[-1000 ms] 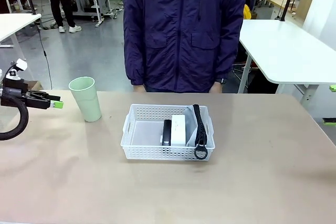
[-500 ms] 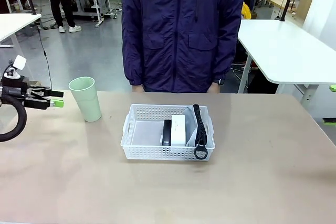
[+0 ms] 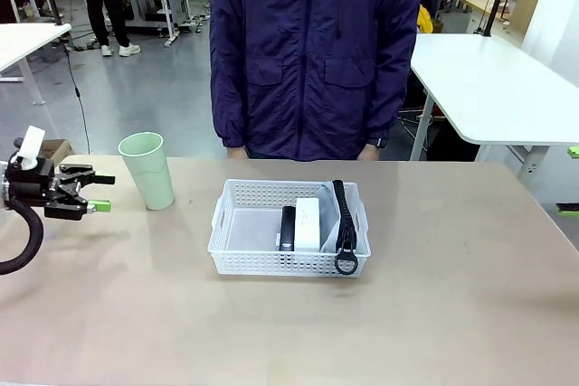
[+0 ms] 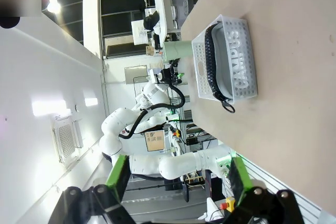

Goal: Efficiently arrange items inside the basket to fit them all.
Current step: Pick up the Reusable plastic cup and place it inside the Organizing basket.

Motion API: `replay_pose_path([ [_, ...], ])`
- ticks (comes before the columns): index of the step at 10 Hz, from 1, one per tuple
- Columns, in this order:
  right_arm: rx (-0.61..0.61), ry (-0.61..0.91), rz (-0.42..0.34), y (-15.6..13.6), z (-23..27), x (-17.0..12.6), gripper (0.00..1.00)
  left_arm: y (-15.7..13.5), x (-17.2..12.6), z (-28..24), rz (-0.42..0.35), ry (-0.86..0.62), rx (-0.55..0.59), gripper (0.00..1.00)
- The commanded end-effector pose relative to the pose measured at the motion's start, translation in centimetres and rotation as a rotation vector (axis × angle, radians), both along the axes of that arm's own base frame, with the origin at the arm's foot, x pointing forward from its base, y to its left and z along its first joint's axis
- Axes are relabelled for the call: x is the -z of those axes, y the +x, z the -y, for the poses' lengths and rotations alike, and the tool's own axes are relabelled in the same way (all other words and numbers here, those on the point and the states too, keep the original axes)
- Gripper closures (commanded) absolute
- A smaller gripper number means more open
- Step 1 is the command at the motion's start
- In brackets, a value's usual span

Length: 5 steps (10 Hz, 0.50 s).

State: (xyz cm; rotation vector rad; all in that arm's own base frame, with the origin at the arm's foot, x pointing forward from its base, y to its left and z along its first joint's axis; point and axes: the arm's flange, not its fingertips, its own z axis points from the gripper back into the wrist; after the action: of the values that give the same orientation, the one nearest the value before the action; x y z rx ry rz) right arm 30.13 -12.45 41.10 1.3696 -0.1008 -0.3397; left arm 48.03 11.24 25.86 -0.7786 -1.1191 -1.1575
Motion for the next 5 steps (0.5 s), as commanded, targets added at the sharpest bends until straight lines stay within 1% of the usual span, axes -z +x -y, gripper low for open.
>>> replay_pose_path([
  [1,0.003,0.011,-0.002,-0.1,0.0,-0.5,0.0,1.4,0.2,0.2,0.012,0.009,-0.076,0.0],
  [5,0.003,0.011,-0.002,-0.1,0.0,-0.5,0.0,2.4,1.1,1.0,-0.015,0.024,-0.085,0.0],
])
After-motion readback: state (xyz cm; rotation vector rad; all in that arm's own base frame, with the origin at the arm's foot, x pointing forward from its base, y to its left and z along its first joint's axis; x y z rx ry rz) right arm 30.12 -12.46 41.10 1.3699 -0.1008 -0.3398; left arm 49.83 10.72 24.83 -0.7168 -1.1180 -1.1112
